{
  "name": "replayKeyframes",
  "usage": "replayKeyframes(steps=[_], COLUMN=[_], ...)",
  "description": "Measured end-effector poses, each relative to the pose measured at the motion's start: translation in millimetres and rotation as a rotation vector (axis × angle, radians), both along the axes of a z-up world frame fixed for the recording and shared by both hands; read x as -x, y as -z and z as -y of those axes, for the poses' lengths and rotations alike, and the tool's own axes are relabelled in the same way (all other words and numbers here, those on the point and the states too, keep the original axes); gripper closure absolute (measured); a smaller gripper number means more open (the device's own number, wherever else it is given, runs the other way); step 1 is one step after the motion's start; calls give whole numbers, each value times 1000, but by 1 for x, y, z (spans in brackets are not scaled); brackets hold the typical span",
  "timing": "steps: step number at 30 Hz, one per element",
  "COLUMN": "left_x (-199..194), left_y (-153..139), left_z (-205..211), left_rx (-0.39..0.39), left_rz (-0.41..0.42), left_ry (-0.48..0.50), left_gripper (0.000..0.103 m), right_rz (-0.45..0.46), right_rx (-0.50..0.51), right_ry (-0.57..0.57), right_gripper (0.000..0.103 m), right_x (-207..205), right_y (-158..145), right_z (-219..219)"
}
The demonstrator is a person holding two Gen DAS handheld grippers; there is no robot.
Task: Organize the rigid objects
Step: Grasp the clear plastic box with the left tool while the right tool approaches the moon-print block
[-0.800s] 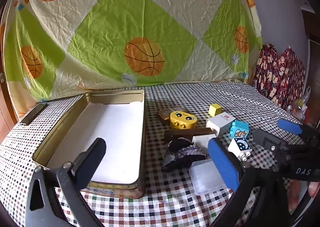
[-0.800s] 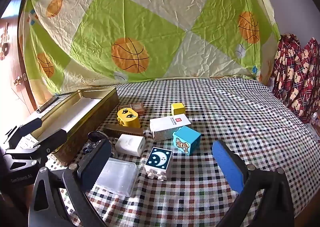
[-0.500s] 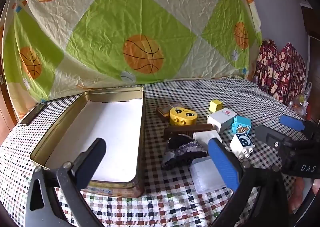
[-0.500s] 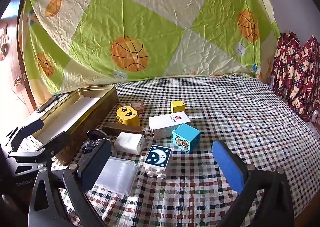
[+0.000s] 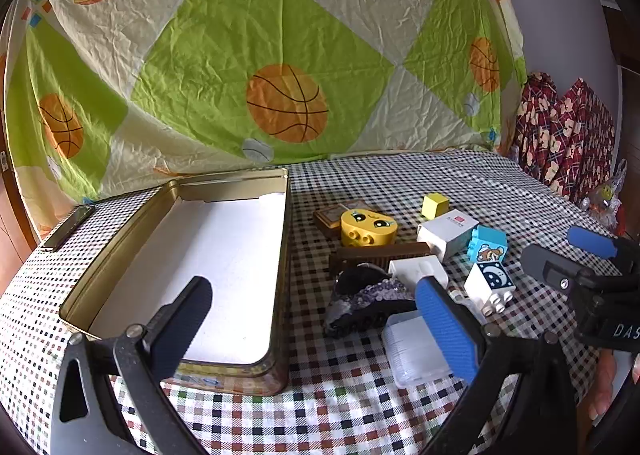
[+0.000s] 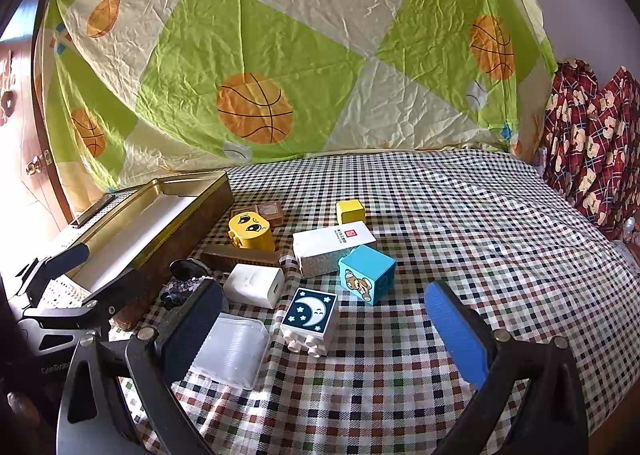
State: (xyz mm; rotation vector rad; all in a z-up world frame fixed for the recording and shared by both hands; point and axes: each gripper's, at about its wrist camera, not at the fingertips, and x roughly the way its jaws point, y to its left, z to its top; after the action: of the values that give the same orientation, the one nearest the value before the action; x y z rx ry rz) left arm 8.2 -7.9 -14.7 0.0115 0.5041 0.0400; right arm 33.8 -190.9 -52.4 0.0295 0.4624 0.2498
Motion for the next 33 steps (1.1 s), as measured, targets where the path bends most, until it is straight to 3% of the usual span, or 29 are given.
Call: replayKeyframes(steps=[20,33], left_x=[0,-5], left_y=[3,17], left_z=[-1,57], left_rx=[20,17], left_rz=[-34,-164], left_ry=[6,140], left_gripper=[0,0], right_rz=[-47,-94], right_rx=[-28,-71], right_ry=[27,67], right_gripper=[1,1], right_x=[-4,-9], right_y=[11,28], right_z=[17,43])
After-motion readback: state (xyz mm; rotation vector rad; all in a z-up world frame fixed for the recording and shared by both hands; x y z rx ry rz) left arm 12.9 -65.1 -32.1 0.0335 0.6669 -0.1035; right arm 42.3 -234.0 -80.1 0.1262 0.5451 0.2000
